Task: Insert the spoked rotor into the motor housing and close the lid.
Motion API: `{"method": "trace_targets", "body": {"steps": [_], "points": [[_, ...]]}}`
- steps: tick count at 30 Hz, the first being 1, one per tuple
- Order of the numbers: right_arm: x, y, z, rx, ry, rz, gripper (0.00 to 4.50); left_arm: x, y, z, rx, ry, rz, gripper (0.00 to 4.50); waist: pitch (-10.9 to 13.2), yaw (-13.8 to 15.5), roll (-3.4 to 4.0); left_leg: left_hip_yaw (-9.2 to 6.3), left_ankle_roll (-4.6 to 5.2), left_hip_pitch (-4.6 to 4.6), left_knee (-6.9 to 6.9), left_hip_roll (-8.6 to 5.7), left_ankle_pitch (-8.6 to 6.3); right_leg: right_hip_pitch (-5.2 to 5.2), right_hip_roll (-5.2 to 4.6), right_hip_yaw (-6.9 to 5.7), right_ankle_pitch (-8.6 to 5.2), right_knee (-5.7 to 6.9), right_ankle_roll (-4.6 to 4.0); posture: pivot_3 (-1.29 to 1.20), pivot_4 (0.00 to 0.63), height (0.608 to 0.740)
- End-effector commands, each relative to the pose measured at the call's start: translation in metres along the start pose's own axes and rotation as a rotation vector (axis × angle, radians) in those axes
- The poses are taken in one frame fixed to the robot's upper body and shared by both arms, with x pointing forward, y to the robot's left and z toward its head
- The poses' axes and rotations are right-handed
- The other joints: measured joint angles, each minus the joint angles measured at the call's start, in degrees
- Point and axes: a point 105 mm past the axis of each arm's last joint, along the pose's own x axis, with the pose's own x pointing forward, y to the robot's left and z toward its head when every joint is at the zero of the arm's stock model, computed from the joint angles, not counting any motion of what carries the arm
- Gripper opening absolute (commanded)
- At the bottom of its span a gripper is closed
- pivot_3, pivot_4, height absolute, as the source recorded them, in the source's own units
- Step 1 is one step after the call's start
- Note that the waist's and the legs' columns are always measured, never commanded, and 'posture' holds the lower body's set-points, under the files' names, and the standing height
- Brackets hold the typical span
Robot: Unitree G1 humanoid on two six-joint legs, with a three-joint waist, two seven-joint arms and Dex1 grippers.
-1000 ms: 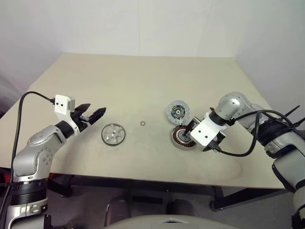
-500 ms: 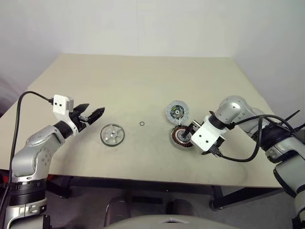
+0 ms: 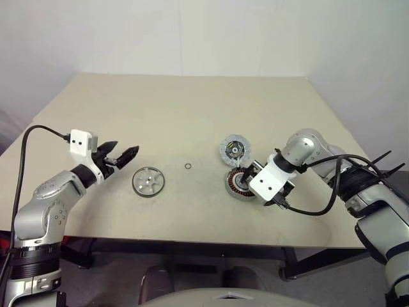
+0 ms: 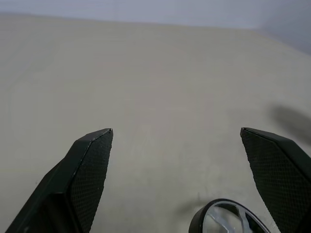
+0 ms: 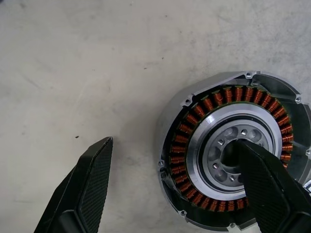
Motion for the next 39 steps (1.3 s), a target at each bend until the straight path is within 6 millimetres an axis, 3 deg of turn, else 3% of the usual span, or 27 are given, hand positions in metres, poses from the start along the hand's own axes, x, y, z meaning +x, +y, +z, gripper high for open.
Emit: {"method": "trace_targets", "body": {"steps": [1, 3, 9, 17, 25, 33, 39], "points": [[0.004, 0.0, 0.004, -0.029, -0.006, 0.051, 4.32, -0.003, -0.002, 0.017, 0.044, -0.051, -0.003, 4.5, 0.0, 0.0, -0.03, 0.0, 0.0, 0.0, 0.0, 0.0, 0.0, 0.0, 0.0, 0.0, 0.0, 0.0, 0.0, 0.0, 0.0, 0.74], [0.003, 0.001, 0.003, -0.028, -0.006, 0.059, 3.92, -0.003, -0.003, 0.017, 0.044, -0.051, -0.002, 4.5, 0.0, -0.1, -0.03, 0.0, 0.0, 0.01, 0.0, 0.0, 0.0, 0.01, 0.0, 0.0, 0.0, 0.01, 0.0, 0.0, 0.0, 0.74], [0.0, -0.002, 0.001, -0.025, 0.002, 0.037, 2.0, -0.002, -0.001, 0.017, 0.044, -0.05, 0.001, 4.5, -0.1, 0.0, -0.21, 0.0, 0.04, 0.01, -0.01, 0.0, -0.03, -0.02, -0.01, -0.02, 0.0, -0.06, 0.0, 0.0, 0.0, 0.74], [-0.004, -0.01, 0.001, -0.035, 0.01, -0.001, 1.99, -0.001, -0.002, 0.016, 0.042, -0.051, -0.002, 4.5, -0.1, -0.9, -0.27, -0.01, 0.03, 0.02, 0.04, 0.0, -0.04, 0.04, -0.01, 0.0, 0.0, 0.01, 0.0, 0.0, 0.0, 0.74], [-0.014, -0.05, 0.003, -0.04, 0.045, -0.134, 1.99, 0.0, -0.004, 0.015, 0.039, -0.051, -0.002, 4.5, -0.1, -2.3, -0.27, -0.01, 0.01, 0.05, 0.04, 0.03, -0.03, -0.02, 0.03, 0.0, 0.09, 0.04, -0.12, 0.0, 0.0, 0.74], [-0.017, -0.075, 0.001, -0.044, 0.077, -0.191, 1.99, -0.003, -0.006, 0.013, 0.035, -0.048, 0.001, 4.5, 0.0, -2.1, -0.17, -0.02, -0.01, -0.03, 0.06, 0.02, -0.02, -0.2, 0.02, -0.03, 0.13, 0.0, -0.19, 0.0, 0.0, 0.74], [-0.017, -0.09, 0.004, -0.052, 0.087, -0.229, 1.99, -0.004, -0.008, 0.009, 0.03, -0.043, 0.002, 4.5, 0.0, -2.0, -0.17, -0.01, 0.04, -0.84, 0.08, 0.02, -0.02, -0.96, 0.03, -0.05, 0.14, -0.02, -0.21, 0.0, 0.0, 0.74]]}}
